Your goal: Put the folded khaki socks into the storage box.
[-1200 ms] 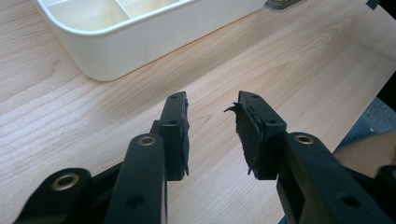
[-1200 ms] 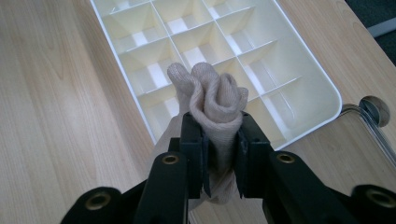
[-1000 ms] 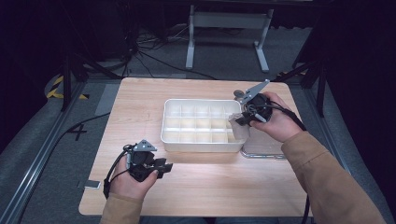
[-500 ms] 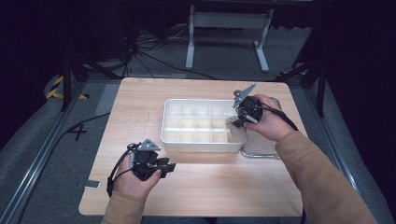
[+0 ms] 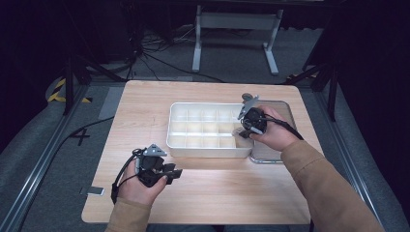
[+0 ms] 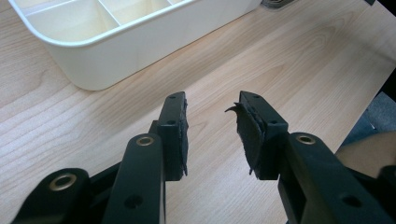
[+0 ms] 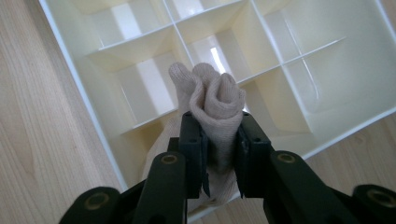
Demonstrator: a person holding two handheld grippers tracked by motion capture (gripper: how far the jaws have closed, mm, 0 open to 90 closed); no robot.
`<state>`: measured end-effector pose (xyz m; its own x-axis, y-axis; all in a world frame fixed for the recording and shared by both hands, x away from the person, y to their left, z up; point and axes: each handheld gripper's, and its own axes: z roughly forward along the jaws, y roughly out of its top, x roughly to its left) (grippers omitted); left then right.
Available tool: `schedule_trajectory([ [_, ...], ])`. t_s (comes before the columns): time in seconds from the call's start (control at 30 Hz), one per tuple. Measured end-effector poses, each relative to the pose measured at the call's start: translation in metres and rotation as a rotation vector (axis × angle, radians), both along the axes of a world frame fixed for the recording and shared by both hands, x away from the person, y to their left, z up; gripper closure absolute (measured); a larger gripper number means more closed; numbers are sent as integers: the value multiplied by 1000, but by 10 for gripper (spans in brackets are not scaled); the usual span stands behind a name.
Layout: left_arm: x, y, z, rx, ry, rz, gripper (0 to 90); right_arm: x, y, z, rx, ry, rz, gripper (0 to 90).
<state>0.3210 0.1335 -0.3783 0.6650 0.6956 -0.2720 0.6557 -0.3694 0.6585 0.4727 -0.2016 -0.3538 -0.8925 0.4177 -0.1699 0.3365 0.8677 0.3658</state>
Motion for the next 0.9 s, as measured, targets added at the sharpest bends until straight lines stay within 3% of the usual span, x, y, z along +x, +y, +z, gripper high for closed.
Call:
schedule_trajectory([
  [0.2, 0, 0, 0, -1, -4, -2, 628, 0, 5, -10, -55, 4, 18, 763],
  [0.33, 0, 0, 0, 5, -5, -2, 628, 1, 5, -12, -61, 20, 5, 768],
  [0.37, 1, 0, 0, 5, -5, -3, 628, 0, 6, -14, -74, 50, -21, 771],
  [0.6, 1, -1, 0, 10, -5, -8, 628, 0, 10, -23, -124, 102, -21, 776],
  [0.9, 1, 0, 0, 9, -10, -9, 628, 4, 17, -42, -199, 131, -35, 776],
])
